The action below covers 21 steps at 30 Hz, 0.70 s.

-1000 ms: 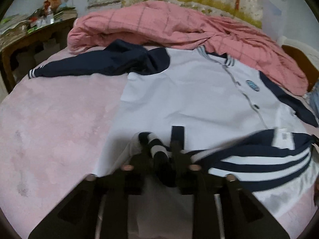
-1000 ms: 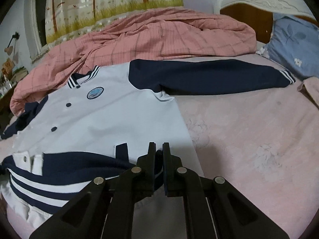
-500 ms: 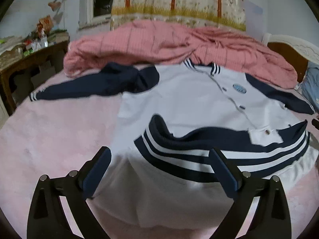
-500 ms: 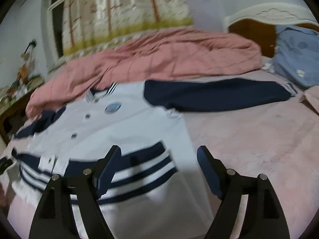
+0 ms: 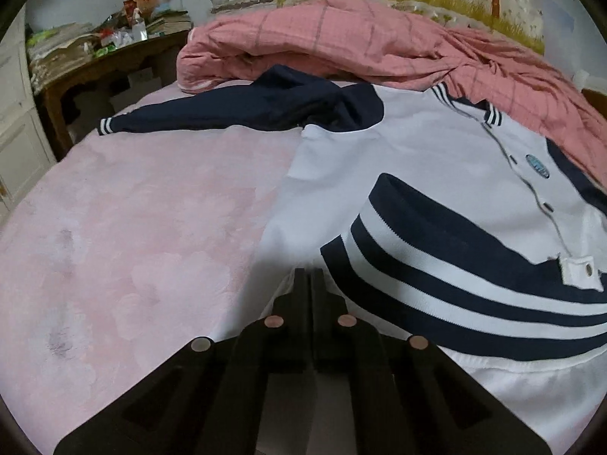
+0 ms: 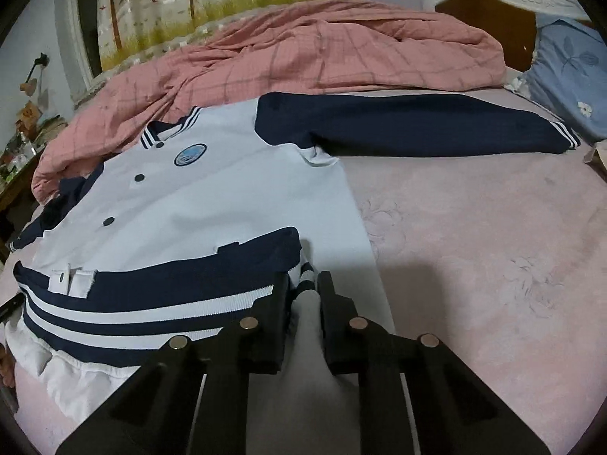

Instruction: Fold large clothes

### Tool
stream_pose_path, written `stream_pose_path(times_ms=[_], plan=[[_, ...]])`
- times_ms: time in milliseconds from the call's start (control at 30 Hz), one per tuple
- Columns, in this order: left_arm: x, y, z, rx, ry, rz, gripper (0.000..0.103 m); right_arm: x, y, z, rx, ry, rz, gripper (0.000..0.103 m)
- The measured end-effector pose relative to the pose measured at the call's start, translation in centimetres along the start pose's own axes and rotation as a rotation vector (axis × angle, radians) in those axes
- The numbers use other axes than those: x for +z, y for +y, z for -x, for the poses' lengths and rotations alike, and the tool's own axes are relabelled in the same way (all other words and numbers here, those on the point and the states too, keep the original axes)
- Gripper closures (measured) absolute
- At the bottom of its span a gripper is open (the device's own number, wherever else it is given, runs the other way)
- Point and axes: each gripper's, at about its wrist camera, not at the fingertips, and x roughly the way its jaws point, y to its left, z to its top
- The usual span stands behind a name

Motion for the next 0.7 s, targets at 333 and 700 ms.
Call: stream_pose_path(times_ms=[333,700], plan=[[-0.3,2.2,4.1,-0.213,-0.076,0.031,0.033,-0.5,-1.6,4.1,0.087,-0.087,-0.041,0.065],[-3.1,1.6,4.3,-0.324,0.075,0.015,0.035,-5.1,-5.9,6.2,0.231,0.037,-0.191,0.044]])
